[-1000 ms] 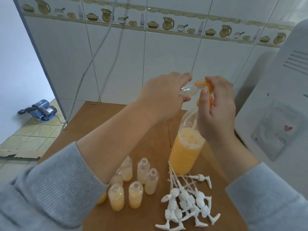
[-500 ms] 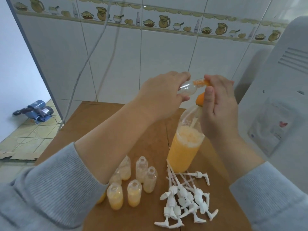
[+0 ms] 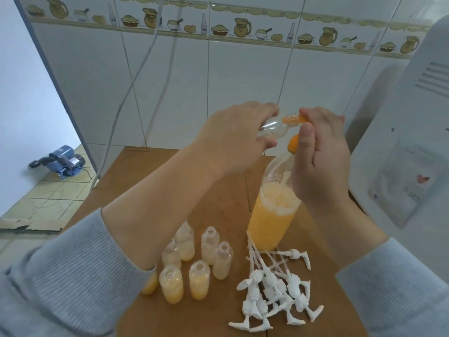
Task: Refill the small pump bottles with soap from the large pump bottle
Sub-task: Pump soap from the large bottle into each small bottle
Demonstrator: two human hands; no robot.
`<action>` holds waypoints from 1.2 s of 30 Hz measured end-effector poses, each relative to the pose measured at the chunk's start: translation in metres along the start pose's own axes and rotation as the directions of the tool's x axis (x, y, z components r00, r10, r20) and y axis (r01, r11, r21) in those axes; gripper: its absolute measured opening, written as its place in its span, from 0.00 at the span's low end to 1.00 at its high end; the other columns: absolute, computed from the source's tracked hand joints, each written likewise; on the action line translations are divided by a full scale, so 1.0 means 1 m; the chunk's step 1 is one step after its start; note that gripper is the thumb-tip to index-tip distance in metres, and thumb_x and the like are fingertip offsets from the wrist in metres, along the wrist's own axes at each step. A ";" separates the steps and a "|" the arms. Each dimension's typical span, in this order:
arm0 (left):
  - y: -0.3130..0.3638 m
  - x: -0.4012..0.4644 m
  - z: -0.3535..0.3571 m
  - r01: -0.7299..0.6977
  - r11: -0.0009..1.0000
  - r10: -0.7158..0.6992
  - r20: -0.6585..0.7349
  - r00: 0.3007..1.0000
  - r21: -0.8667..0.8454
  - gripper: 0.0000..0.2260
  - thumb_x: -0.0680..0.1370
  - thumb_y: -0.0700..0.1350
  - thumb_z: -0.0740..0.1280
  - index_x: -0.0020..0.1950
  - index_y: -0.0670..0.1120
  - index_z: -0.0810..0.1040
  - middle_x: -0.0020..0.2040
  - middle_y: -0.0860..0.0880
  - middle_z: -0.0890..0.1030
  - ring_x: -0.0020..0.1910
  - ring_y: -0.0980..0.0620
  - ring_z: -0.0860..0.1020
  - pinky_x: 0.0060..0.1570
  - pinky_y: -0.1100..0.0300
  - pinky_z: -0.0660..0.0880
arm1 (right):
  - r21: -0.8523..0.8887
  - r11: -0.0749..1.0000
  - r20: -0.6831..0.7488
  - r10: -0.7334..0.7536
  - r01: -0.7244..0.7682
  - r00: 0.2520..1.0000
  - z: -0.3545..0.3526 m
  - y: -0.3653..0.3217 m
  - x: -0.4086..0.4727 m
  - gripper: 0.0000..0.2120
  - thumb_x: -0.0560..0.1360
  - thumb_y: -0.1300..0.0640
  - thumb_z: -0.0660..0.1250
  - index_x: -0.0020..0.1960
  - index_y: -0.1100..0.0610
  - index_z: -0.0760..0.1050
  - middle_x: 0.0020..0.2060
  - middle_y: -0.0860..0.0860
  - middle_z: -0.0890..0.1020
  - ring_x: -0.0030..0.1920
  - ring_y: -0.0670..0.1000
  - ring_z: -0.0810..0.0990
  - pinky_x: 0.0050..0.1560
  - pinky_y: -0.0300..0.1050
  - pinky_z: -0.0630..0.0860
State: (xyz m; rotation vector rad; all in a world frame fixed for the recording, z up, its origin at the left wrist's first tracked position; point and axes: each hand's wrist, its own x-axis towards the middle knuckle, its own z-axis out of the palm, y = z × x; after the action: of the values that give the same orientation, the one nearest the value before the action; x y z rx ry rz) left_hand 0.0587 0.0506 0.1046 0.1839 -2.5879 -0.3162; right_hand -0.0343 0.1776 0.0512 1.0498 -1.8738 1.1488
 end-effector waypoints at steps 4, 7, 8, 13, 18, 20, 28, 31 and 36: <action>-0.001 -0.003 0.006 0.004 0.999 -0.004 -0.009 1.000 -0.047 0.17 0.77 0.52 0.65 0.65 0.53 0.70 0.49 0.57 0.73 0.41 0.55 0.70 0.47 0.58 0.70 | -0.027 0.999 -0.078 -0.022 0.020 0.997 0.010 0.002 -0.006 0.18 0.81 0.57 0.51 0.61 0.66 0.73 0.56 0.59 0.78 0.61 0.55 0.73 0.66 0.62 0.65; -0.002 -0.004 0.014 0.019 0.998 -0.019 0.000 1.000 -0.054 0.18 0.77 0.52 0.66 0.66 0.51 0.70 0.51 0.56 0.73 0.46 0.54 0.72 0.50 0.57 0.72 | -0.032 0.999 -0.083 0.000 -0.002 0.997 0.018 0.008 -0.009 0.17 0.81 0.59 0.51 0.60 0.66 0.73 0.55 0.59 0.78 0.61 0.55 0.74 0.68 0.61 0.63; -0.002 -0.004 0.015 0.027 0.998 -0.027 0.011 1.000 -0.059 0.18 0.77 0.52 0.65 0.66 0.51 0.69 0.51 0.55 0.74 0.46 0.54 0.72 0.50 0.57 0.72 | -0.038 0.999 -0.069 0.006 -0.008 0.998 0.018 0.009 -0.010 0.17 0.81 0.58 0.51 0.60 0.66 0.73 0.55 0.59 0.78 0.61 0.54 0.74 0.68 0.61 0.63; -0.001 0.002 0.010 0.032 0.999 -0.032 0.016 0.999 -0.030 0.17 0.77 0.52 0.65 0.65 0.53 0.69 0.49 0.57 0.71 0.44 0.55 0.69 0.47 0.59 0.68 | -0.017 1.000 -0.003 0.019 -0.019 1.000 0.011 0.005 -0.003 0.20 0.81 0.53 0.50 0.63 0.64 0.72 0.57 0.57 0.77 0.62 0.53 0.72 0.67 0.61 0.63; 0.003 0.001 0.009 -0.008 0.999 0.007 -0.031 0.999 -0.031 0.18 0.77 0.52 0.65 0.66 0.52 0.69 0.51 0.55 0.74 0.45 0.54 0.70 0.49 0.57 0.71 | 0.022 1.000 -0.101 0.002 0.000 0.995 0.008 0.005 0.000 0.19 0.81 0.55 0.51 0.60 0.64 0.74 0.55 0.57 0.78 0.60 0.51 0.73 0.64 0.64 0.66; 0.005 -0.001 0.013 -0.014 0.998 0.012 -0.035 0.999 -0.065 0.18 0.77 0.51 0.65 0.66 0.52 0.69 0.50 0.55 0.74 0.43 0.54 0.70 0.49 0.56 0.72 | 0.029 1.000 -0.139 -0.006 0.010 0.990 0.010 0.010 -0.004 0.17 0.81 0.57 0.52 0.59 0.65 0.75 0.54 0.57 0.78 0.60 0.50 0.73 0.64 0.64 0.66; -0.002 -0.002 0.011 0.019 0.999 -0.019 -0.006 1.000 -0.044 0.18 0.77 0.52 0.65 0.66 0.52 0.70 0.50 0.56 0.74 0.46 0.53 0.72 0.49 0.56 0.72 | 0.047 0.998 -0.070 0.040 -0.037 0.997 0.013 0.007 -0.002 0.19 0.80 0.56 0.50 0.59 0.64 0.76 0.53 0.56 0.79 0.59 0.47 0.73 0.67 0.62 0.63; 0.000 -0.001 0.005 0.008 0.999 -0.009 -0.044 0.999 -0.032 0.18 0.77 0.52 0.66 0.66 0.53 0.69 0.49 0.57 0.72 0.45 0.54 0.71 0.46 0.59 0.69 | 0.065 0.998 -0.132 -0.001 0.009 0.991 0.007 0.003 0.004 0.20 0.80 0.57 0.49 0.57 0.64 0.77 0.52 0.55 0.80 0.59 0.42 0.70 0.71 0.58 0.59; 0.006 -0.003 0.010 -0.005 1.000 0.003 -0.064 0.998 -0.028 0.18 0.77 0.52 0.65 0.67 0.53 0.69 0.51 0.55 0.75 0.44 0.54 0.71 0.46 0.58 0.71 | 0.011 0.999 -0.173 -0.034 0.036 0.984 0.010 0.010 -0.001 0.19 0.80 0.58 0.50 0.57 0.66 0.76 0.52 0.58 0.80 0.59 0.48 0.73 0.67 0.63 0.64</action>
State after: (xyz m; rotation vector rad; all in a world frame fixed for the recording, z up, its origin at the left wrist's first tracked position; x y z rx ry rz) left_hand 0.0554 0.0588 0.0966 0.1756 -2.5193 -0.3396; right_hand -0.0441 0.1715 0.0428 0.9551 -1.7083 1.1943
